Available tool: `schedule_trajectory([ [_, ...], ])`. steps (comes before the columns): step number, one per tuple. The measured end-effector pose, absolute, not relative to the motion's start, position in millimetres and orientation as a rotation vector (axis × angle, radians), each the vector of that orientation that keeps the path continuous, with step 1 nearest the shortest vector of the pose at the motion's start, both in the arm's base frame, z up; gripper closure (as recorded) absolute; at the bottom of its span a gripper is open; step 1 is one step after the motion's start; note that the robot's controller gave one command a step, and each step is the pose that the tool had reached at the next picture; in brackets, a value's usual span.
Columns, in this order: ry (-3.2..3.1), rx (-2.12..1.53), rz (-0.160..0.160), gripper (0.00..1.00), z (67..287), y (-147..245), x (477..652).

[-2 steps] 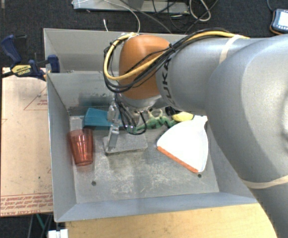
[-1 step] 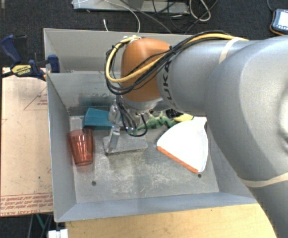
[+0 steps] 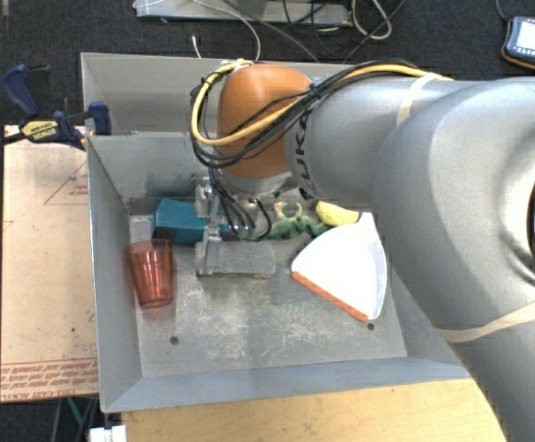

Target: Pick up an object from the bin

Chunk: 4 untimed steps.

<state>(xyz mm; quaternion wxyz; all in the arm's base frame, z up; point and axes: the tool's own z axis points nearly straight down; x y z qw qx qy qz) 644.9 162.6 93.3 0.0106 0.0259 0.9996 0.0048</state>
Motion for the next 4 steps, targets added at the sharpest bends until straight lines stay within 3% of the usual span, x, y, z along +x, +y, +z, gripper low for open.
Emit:
schedule_trajectory([
  [1, 3.018, 0.811, 0.03, 0.0, 91, 101, 619.1],
  [2, 3.032, 0.645, 0.032, 0.0, 87, 106, 609.2],
  [3, 3.034, 0.698, 0.044, 0.0, 86, 100, 615.7],
  [4, 3.026, 0.7, 0.044, 0.0, 95, 37, 605.6],
])
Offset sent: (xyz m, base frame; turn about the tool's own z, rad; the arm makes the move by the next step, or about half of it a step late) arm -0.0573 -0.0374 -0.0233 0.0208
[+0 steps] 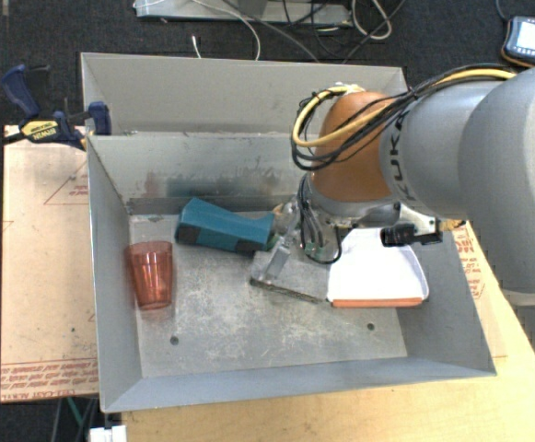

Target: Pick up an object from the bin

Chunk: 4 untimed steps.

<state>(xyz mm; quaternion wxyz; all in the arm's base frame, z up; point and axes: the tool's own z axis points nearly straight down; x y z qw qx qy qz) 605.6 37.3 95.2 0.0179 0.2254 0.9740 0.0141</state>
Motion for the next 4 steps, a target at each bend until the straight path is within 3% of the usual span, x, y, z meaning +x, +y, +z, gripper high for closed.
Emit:
schedule_trajectory([
  [1, 2.956, 1.011, 0.039, 0.0, 74, 96, 649.7],
  [2, 3.102, 0.395, 0.036, 0.0, 73, 87, 653.9],
  [3, 3.041, 0.719, 0.036, 0.0, 177, 84, 654.6],
  [4, 3.01, 0.822, 0.041, 0.0, 113, 92, 648.1],
])
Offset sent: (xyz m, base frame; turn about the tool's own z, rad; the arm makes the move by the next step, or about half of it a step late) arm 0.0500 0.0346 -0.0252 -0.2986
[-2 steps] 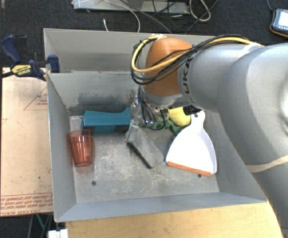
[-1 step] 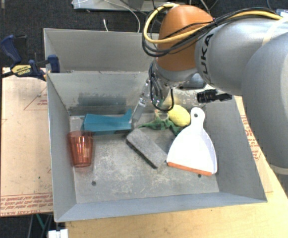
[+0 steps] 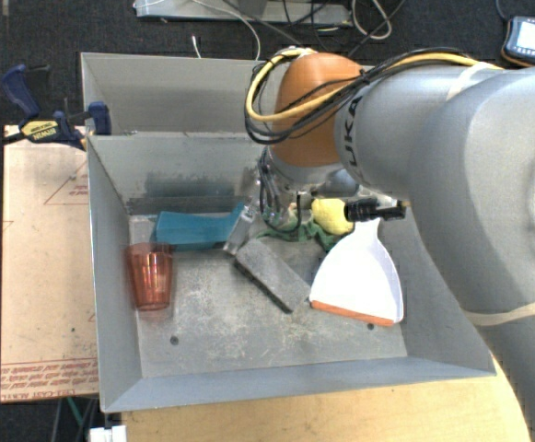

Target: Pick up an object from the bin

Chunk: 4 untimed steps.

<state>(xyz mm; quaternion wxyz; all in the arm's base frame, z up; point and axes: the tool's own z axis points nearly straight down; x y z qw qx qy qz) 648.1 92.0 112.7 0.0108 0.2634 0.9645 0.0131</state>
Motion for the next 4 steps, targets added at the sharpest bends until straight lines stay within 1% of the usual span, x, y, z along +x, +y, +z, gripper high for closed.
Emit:
schedule_trajectory([
  [1, 3.013, 0.816, 0.04, 0.0, 169, 90, 647.5],
  [2, 3.016, 0.795, 0.041, 0.0, 94, 107, 627.1],
  [3, 3.053, 0.582, 0.04, 0.0, 148, 112, 643.3],
  [4, 3.024, 0.706, 0.046, 0.0, 106, 119, 627.8],
])
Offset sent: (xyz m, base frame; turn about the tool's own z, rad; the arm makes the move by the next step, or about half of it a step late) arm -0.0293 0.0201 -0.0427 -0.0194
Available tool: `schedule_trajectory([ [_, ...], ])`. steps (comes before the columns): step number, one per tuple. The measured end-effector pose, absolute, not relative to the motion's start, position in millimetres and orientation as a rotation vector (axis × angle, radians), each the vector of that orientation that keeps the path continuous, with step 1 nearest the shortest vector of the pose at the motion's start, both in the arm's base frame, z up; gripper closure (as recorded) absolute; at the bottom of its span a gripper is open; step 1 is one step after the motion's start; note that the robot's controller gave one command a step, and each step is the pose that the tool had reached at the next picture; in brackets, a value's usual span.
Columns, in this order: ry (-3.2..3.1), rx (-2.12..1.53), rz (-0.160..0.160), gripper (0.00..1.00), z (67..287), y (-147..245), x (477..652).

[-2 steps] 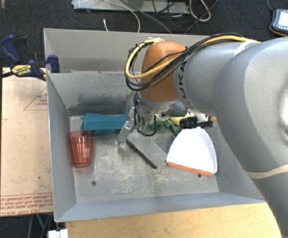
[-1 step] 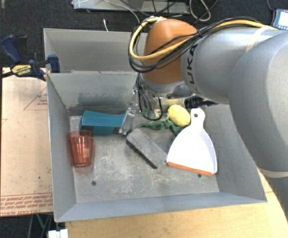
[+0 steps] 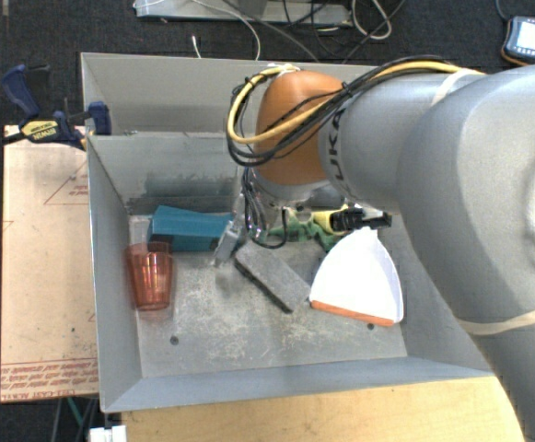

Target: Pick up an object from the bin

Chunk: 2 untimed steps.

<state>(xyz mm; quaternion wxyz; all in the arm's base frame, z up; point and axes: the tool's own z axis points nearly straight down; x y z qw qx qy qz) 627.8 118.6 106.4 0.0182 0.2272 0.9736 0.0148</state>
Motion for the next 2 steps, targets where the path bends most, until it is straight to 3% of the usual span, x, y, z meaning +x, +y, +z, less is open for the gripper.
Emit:
schedule_trajectory([
  [1, 3.08, 0.349, 0.039, 0.0, 122, 138, 585.6],
  [2, 3.02, 0.735, 0.044, 1.0, 68, 121, 629.2],
])
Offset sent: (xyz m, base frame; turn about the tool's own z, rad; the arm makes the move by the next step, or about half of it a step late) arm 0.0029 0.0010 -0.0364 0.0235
